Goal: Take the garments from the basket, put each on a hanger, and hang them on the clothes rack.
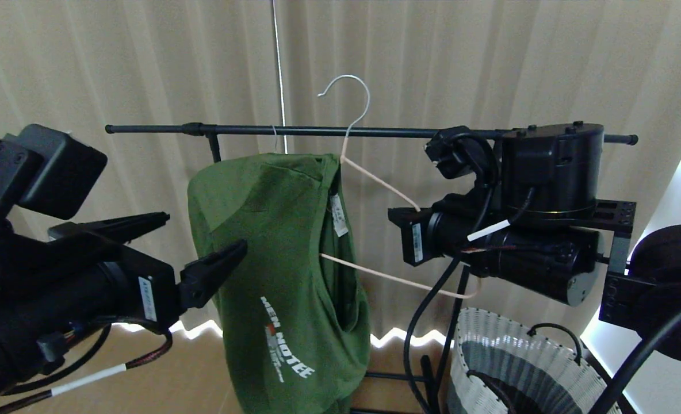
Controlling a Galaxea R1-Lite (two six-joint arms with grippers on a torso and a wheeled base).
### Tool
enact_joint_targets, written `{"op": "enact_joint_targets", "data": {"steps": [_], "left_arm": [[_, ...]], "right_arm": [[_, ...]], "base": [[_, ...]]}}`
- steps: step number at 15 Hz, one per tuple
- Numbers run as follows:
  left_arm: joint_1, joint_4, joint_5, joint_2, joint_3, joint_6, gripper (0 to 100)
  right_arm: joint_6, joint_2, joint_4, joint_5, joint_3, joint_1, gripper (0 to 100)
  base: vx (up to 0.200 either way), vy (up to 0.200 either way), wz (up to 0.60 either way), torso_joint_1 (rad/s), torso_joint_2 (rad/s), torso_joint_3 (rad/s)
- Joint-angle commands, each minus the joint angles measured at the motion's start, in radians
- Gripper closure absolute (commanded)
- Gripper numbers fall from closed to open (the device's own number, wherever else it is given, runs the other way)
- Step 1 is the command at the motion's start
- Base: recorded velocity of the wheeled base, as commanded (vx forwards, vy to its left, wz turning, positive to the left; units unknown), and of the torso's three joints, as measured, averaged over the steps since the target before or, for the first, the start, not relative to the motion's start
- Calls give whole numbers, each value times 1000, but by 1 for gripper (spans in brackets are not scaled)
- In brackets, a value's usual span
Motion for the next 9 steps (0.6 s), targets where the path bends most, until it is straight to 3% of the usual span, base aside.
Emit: {"op": "enact_joint_targets", "data": {"steps": [1, 3, 4, 5, 7, 9], "left_arm": [[108, -13, -65, -38, -7, 115, 0], [141, -15, -148, -38, -10, 217, 0], [159, -13, -211, -35, -10, 352, 0], [162, -12, -251, -28, -11, 432, 0], [162, -12, -291, 2, -21, 498, 0], [162, -13, -292, 62, -57, 510, 0]], "right_arm": [[-92, -10, -78, 30, 65, -43, 100], [-146, -10, -87, 42, 71, -58, 100], [-164, -5, -85, 43, 71, -60, 100], [-172, -4, -85, 42, 71, -60, 100], [-195, -4, -87, 42, 76, -54, 100], [-218, -10, -88, 43, 79, -21, 100]], "base": [[0, 0, 0, 0, 0, 0], [0, 0, 0, 0, 0, 0], [0, 0, 0, 0, 0, 0], [0, 0, 0, 0, 0, 0], [0, 0, 0, 0, 0, 0], [0, 0, 0, 0, 0, 0]]}}
